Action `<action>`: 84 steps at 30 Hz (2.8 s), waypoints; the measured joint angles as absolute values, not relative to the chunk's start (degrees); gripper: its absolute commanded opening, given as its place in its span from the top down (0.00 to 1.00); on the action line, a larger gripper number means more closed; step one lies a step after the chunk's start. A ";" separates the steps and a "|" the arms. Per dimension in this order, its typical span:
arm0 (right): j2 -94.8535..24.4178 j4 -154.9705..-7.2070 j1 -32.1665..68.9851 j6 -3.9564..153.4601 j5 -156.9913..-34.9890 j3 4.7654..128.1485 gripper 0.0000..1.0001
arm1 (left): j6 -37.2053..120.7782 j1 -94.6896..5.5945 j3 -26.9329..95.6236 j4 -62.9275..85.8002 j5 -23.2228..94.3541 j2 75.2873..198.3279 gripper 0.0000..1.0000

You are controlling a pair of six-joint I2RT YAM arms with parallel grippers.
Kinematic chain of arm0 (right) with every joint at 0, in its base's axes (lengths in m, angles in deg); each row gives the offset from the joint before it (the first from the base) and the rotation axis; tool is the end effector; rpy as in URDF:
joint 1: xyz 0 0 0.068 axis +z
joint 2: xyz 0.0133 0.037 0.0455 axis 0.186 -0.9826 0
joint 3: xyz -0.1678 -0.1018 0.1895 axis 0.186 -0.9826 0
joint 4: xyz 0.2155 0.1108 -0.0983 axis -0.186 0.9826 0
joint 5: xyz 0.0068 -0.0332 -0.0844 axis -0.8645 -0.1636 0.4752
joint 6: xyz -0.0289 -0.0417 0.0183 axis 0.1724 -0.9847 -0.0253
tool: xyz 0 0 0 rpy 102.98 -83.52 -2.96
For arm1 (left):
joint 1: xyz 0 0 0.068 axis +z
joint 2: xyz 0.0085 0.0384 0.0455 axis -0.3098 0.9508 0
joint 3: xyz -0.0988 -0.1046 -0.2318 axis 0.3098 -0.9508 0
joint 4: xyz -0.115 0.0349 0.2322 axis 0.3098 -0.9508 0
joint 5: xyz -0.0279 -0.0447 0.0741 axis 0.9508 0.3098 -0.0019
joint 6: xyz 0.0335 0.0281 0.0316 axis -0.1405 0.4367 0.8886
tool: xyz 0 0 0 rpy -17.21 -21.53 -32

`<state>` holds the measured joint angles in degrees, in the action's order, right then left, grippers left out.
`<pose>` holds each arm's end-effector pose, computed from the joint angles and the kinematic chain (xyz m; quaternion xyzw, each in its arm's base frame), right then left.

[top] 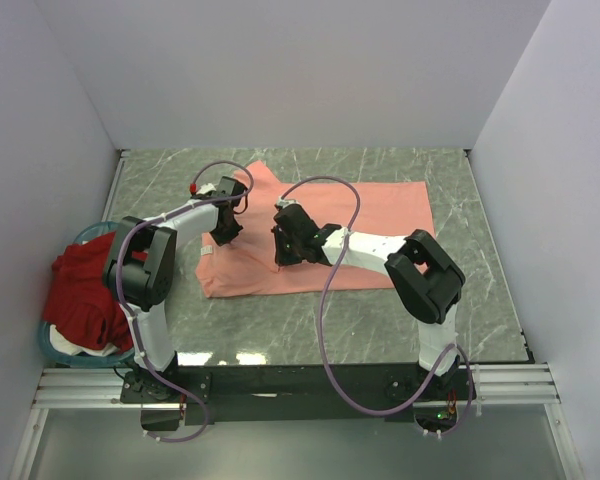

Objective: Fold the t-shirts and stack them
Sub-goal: Fold the tshirt

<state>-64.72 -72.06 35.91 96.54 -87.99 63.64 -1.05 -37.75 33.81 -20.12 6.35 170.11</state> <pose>0.2869 0.3034 0.1773 -0.1447 0.9204 0.2194 0.2896 0.3611 -0.1158 0.1653 -0.3225 0.9079 0.0215 0.2669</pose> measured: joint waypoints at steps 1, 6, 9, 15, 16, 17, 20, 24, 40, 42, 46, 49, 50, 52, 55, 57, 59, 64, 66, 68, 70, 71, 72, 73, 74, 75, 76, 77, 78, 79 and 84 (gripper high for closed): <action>-64.79 -72.10 35.91 96.65 -88.03 63.64 0.90 | -0.87 -37.73 33.86 -20.12 6.42 170.11 0.99; -65.12 -72.06 35.91 96.86 -88.19 63.68 1.00 | -0.30 -37.73 34.38 -20.32 6.73 170.00 0.99; -65.12 -72.08 35.91 96.91 -88.14 63.75 1.00 | -0.26 -37.73 34.75 -20.36 7.03 169.76 0.99; -65.12 -72.10 35.91 97.04 -87.75 63.75 1.00 | 0.16 -37.73 35.30 -20.58 7.49 168.66 0.99; -65.12 -72.10 35.91 97.04 -87.70 63.75 1.00 | 0.22 -37.73 35.63 -20.58 7.49 168.60 0.99; -65.12 -72.10 35.91 97.04 -87.68 63.75 1.00 | 0.22 -37.75 35.98 -20.75 7.49 168.60 0.97; -65.12 -72.10 35.91 97.06 -87.68 63.75 1.00 | 0.44 -37.73 37.46 -21.80 7.29 168.60 0.77; -65.12 -72.45 35.91 97.11 -87.70 63.49 1.00 | 0.81 -37.73 38.42 -22.11 6.92 168.82 0.66; -65.07 -74.00 35.91 97.13 -87.77 61.74 1.00 | 1.62 -37.75 40.11 -23.09 6.88 174.37 0.67; -65.07 -74.09 35.91 97.15 -87.79 61.74 1.00 | 1.64 -37.84 40.11 -23.09 6.90 174.37 0.73; -65.07 -74.13 35.91 97.32 -87.77 61.74 1.00 | 1.62 -38.25 40.11 -23.05 6.90 174.37 0.80; -65.07 -74.11 35.91 97.35 -87.77 61.74 1.00 | 1.64 -38.56 40.11 -23.05 6.90 174.37 0.88; -65.07 -74.11 35.91 97.35 -87.77 61.74 1.00 | 1.66 -38.63 40.11 -23.05 6.90 174.35 0.95; -65.07 -74.09 35.91 97.37 -87.77 61.74 1.00 | 1.66 -38.67 40.09 -23.03 6.92 174.24 0.99; -65.07 -74.07 35.91 97.37 -87.77 61.74 1.00 | 1.69 -38.71 40.04 -23.14 6.94 173.78 0.99; -65.07 -74.00 35.89 97.37 -87.77 61.74 1.00 | 1.69 -38.71 40.04 -23.22 6.94 173.32 0.99; -65.07 -74.00 35.89 97.37 -87.75 61.74 1.00 | 1.71 -38.71 40.04 -23.51 6.97 172.60 0.98; -65.07 -73.96 35.89 97.37 -87.75 61.76 1.00 | 1.79 -38.76 39.39 -23.73 7.43 169.80 0.96; -65.07 -73.94 35.89 97.37 -87.75 61.78 1.00 | 1.84 -38.78 39.25 -23.90 7.73 168.77 0.96; -65.07 -73.91 35.89 97.37 -87.77 61.87 1.00 | 1.88 -38.78 39.23 -23.94 7.99 168.27 0.92; -65.07 -73.87 35.89 97.35 -87.77 61.96 1.00 | 1.93 -38.78 39.17 -23.92 8.08 168.14 0.89; -65.07 -73.83 35.89 97.32 -87.77 61.98 1.00 | 1.97 -38.78 39.04 -23.92 8.15 168.14 0.87; -65.07 -73.74 35.89 97.32 -87.77 62.02 1.00 | 2.10 -38.78 38.80 -23.88 8.19 168.14 0.84; -65.07 -73.67 35.89 97.30 -87.79 62.07 1.00 | 2.12 -38.78 38.40 -23.81 8.28 168.14 0.79; -65.07 -73.61 35.83 97.30 -87.79 62.07 1.00 | 2.30 -38.78 38.07 -23.90 8.39 168.14 0.76; -65.07 -73.54 35.78 97.28 -87.81 62.07 1.00 | 2.34 -38.78 37.75 -23.86 8.45 168.14 0.74; -65.07 -73.54 35.78 97.28 -87.84 62.07 1.00 | 2.54 -38.78 37.44 -23.90 8.47 168.14 0.72; -65.07 -73.52 35.74 97.28 -87.92 62.07 1.00 | 2.73 -38.78 37.24 -23.99 8.47 168.14 0.72; -65.07 -73.54 35.74 97.28 -87.97 62.07 1.00 | 2.76 -38.76 37.11 -23.94 8.47 168.14 0.72; -65.07 -73.54 35.74 97.28 -87.99 62.07 1.00 | 2.91 -38.76 37.05 -23.97 8.47 168.14 0.72; -65.07 -73.54 35.74 97.26 -87.99 62.07 1.00 | 3.24 -38.47 37.05 -23.73 8.78 168.14 0.73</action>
